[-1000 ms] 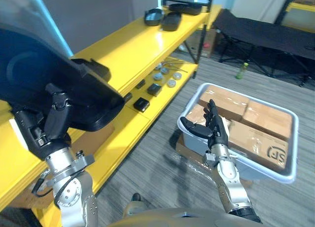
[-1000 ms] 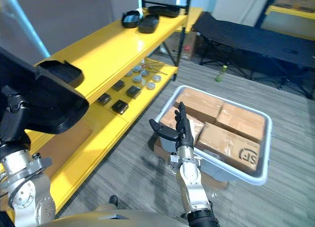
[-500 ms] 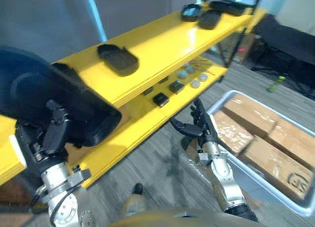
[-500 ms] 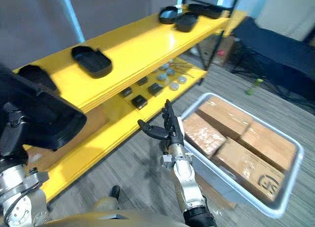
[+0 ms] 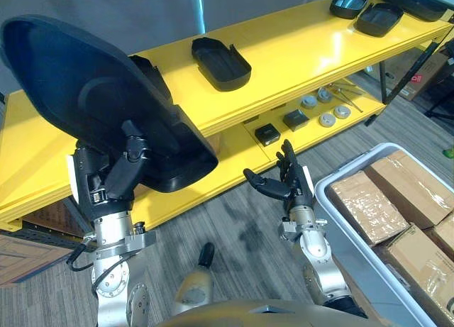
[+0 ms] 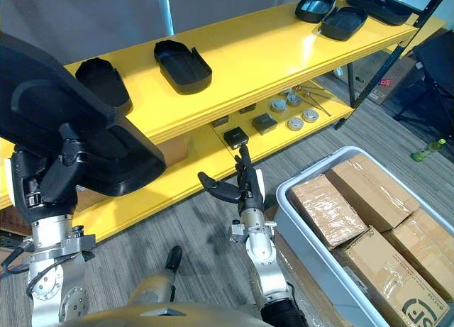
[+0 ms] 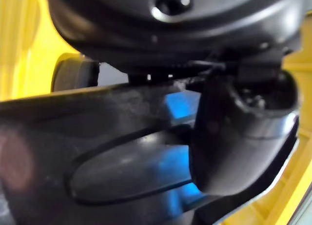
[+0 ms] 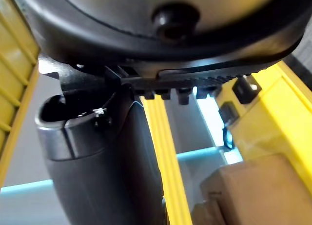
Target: Walk over and take three plastic housings, then place them on the shelf
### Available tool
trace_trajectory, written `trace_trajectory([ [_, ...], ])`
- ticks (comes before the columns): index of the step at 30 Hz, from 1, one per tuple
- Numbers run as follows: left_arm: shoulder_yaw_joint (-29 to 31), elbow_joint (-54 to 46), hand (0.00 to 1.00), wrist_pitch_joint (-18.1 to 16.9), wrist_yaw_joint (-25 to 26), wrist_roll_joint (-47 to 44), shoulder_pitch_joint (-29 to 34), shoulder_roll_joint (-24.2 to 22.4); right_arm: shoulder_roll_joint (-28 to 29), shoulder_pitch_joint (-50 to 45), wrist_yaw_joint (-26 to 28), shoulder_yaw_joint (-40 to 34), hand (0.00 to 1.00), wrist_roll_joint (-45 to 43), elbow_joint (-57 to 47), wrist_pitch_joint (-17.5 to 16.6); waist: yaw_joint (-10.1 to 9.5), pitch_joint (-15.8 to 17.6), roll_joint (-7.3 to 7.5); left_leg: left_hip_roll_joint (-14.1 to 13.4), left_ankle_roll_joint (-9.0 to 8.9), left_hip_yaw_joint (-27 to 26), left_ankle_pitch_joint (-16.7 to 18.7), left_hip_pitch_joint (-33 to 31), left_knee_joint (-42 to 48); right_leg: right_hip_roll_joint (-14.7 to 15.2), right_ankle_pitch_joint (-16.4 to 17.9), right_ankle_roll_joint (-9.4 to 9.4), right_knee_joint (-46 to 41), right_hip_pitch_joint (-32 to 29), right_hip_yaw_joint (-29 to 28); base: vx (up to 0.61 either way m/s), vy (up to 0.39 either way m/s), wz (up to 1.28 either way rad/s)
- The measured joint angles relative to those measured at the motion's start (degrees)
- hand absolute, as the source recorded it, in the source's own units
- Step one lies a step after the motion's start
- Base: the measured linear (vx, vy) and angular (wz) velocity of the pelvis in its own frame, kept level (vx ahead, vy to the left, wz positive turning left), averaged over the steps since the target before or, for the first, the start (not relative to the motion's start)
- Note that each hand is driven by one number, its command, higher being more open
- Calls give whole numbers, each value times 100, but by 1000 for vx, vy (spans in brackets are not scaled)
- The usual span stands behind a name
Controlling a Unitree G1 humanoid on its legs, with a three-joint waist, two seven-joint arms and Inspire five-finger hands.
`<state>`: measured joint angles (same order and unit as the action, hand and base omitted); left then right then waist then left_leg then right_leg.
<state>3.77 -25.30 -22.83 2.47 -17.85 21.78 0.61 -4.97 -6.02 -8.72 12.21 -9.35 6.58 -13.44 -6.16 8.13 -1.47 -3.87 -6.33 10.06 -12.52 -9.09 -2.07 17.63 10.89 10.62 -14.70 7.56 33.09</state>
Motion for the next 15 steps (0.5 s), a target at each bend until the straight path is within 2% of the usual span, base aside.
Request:
trace_trajectory([
  [2, -69, 194, 0, -2, 104, -93, 19, -8, 1, 0, 5, -32, 100, 6, -41, -2, -1, 46, -61, -70, -8, -46, -7, 46, 1, -40, 39, -43, -21, -18, -58, -116, -26, -12],
  [4, -68, 358, 0, -1, 133, -284, 31, -28, -7, -36, 75, -34, 100, 1, -131, -8, 23, 96, -93, -101, 46, -85, 31, 60, 28, -50, 108, 2, -90, -49, -119, -134, -20, -10],
  [10, 4, 360, 0, -3, 323, -451, 77, -67, -2, -62, 203, 36, 100, -11, -317, -174, -4, 238, -22, -1, 87, -346, 303, -67, 482, 152, 181, 34, -347, -196, -359, -69, 22, -14],
  [13, 89, 343, 0, -3, 338, -453, 79, -83, 5, -44, 212, 81, 100, -10, -317, -199, -2, 312, 17, 232, 159, -376, 718, -285, 1227, 408, 288, 159, -542, -117, -366, 5, 79, 6],
  [15, 167, 323, 0, -3, 303, -453, 74, -124, 27, 4, 183, 89, 100, -14, -318, -206, -45, 338, 15, 397, 239, -438, 1177, -547, 2019, 599, 389, 271, -656, 1, -335, 56, 140, 12],
])
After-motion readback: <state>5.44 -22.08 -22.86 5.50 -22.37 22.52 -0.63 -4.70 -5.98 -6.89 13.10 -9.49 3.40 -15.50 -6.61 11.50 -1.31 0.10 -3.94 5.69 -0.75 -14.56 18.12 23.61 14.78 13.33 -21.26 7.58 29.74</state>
